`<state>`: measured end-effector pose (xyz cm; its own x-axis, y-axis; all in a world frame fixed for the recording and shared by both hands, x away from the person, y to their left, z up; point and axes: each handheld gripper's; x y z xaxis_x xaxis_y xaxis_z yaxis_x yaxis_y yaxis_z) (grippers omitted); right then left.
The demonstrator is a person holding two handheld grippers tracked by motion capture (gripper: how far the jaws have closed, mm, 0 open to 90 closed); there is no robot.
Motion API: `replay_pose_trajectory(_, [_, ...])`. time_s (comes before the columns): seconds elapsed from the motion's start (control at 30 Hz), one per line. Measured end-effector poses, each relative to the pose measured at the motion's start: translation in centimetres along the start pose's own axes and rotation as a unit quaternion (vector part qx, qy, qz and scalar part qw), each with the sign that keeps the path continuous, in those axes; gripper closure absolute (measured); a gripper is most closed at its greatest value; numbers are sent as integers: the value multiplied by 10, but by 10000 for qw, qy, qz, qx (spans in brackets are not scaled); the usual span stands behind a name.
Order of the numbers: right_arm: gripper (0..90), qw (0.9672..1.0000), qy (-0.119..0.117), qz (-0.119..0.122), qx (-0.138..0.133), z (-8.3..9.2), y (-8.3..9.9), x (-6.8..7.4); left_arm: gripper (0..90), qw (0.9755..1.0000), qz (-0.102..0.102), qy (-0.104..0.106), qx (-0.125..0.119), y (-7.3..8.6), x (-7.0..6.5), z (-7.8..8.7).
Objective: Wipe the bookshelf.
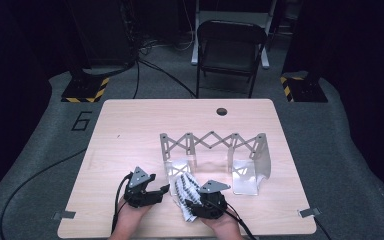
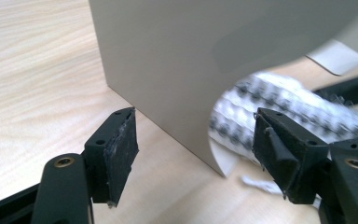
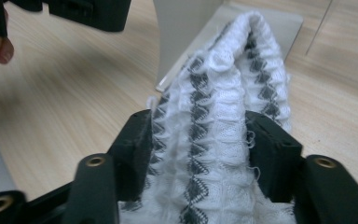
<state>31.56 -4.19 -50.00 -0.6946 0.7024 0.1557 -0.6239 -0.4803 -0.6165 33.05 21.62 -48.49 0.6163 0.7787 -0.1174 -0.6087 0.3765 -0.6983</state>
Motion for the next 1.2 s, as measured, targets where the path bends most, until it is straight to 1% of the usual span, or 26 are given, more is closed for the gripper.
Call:
replay_pose_trajectory(0.07, [386, 9998, -53, 9, -185, 8, 0, 0, 292, 10000, 22, 29, -33, 3, -3, 5])
replay_pose_trajectory(0.1, [377, 9996, -74, -27, -284, 13, 0, 0, 291, 9999, 63, 61, -69, 5, -5, 8])
replay_pose_trajectory(0.17, [377, 9989, -58, -90, -459, 24, 3, -1, 290, 9999, 56, 78, -87, 10, -6, 11])
replay_pose_trajectory(0.2, [389, 9986, -26, -121, -516, 28, 6, -2, 291, 9999, 47, 75, -81, 12, -7, 11])
replay_pose_trajectory(0.23, [429, 9981, 12, -150, -590, 32, 8, -2, 293, 9999, 99, 96, -62, 14, -8, 10])
replay_pose_trajectory(0.27, [457, 9978, 90, -72, -657, 34, 11, -4, 296, 10000, 50, 63, -43, 14, -7, 9])
replay_pose_trajectory(0.3, [499, 9974, 185, -53, -693, 35, 14, -5, 297, 9999, 93, 119, -39, 14, -8, 8])
replay_pose_trajectory(0.33, [564, 9972, 303, -23, -683, 35, 16, -8, 297, 9998, 132, 163, -45, 15, -10, 7])
replay_pose_trajectory(0.47, [669, 9980, 494, 16, -406, 23, 22, -14, 297, 9997, 87, 243, 15, 14, -18, 1])
replay_pose_trajectory(0.5, [686, 9984, 469, 37, -319, 18, 24, -14, 297, 9998, -11, 210, 31, 14, -18, -1])
replay_pose_trajectory(0.53, [699, 9988, 423, 62, -225, 15, 25, -13, 297, 9997, 22, 243, 50, 14, -20, -2])
replay_pose_trajectory(0.57, [705, 9988, 436, 133, -181, 11, 26, -12, 297, 9995, -22, 284, 119, 15, -21, -3])
replay_pose_trajectory(0.6, [707, 9989, 411, 204, -80, 8, 26, -10, 297, 9995, -53, 268, 131, 15, -22, -4])
replay_pose_trajectory(0.63, [710, 9992, 361, 191, -12, 5, 26, -7, 296, 9995, -122, 253, 168, 15, -22, -5])
replay_pose_trajectory(0.67, [714, 9995, 275, 159, 34, 3, 27, -3, 296, 9996, -85, 246, 142, 16, -23, -6])
replay_pose_trajectory(0.7, [714, 9996, 202, 187, 70, 1, 26, 1, 296, 9993, -133, 273, 207, 15, -22, -5])
replay_pose_trajectory(0.8, [693, 9994, -44, 315, 126, -5, 25, 15, 294, 9996, -105, 229, 136, 15, -25, -6])
replay_pose_trajectory(0.87, [675, 9986, -200, 490, 6, -4, 23, 25, 293, 9994, -112, 273, 177, 16, -26, -4])
replay_pose_trajectory(0.9, [675, 9982, -178, 566, -103, -2, 22, 29, 293, 9996, -160, 213, 133, 16, -26, -4])
replay_pose_trajectory(0.93, [678, 9978, -121, 605, -244, 1, 21, 30, 293, 9995, -118, 243, 146, 17, -27, -4])
replay_pose_trajectory(0.97, [687, 9977, -29, 607, -312, 5, 20, 29, 293, 9995, -134, 257, 154, 18, -27, -4])
replay_pose_trajectory(1.03, [722, 9979, 134, 484, -405, 11, 18, 21, 293, 9994, -132, 255, 184, 18, -30, -6])
replay_pose_trajectory(1.1, [749, 9985, 289, 306, -356, 14, 18, 9, 294, 9992, -221, 260, 215, 18, -32, -7])
replay_pose_trajectory(1.13, [763, 9985, 336, 296, -329, 13, 18, 3, 295, 9986, -265, 348, 295, 18, -32, -7])
replay_pose_trajectory(1.17, [773, 9986, 353, 246, -305, 11, 19, -1, 296, 9990, -157, 351, 241, 19, -35, -10])
replay_pose_trajectory(1.2, [782, 9990, 345, 183, -209, 9, 19, -3, 297, 9987, -156, 391, 285, 19, -36, -10])
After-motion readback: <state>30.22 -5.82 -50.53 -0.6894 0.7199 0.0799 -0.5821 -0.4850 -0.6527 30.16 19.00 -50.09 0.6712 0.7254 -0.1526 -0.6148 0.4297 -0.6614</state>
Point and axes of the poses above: each handheld gripper's, and its own axes: z roughly backward along the jaws, y roughly out of its underside, x roughly to its left, and after that the axes turned 12 degrees about x, right-handed
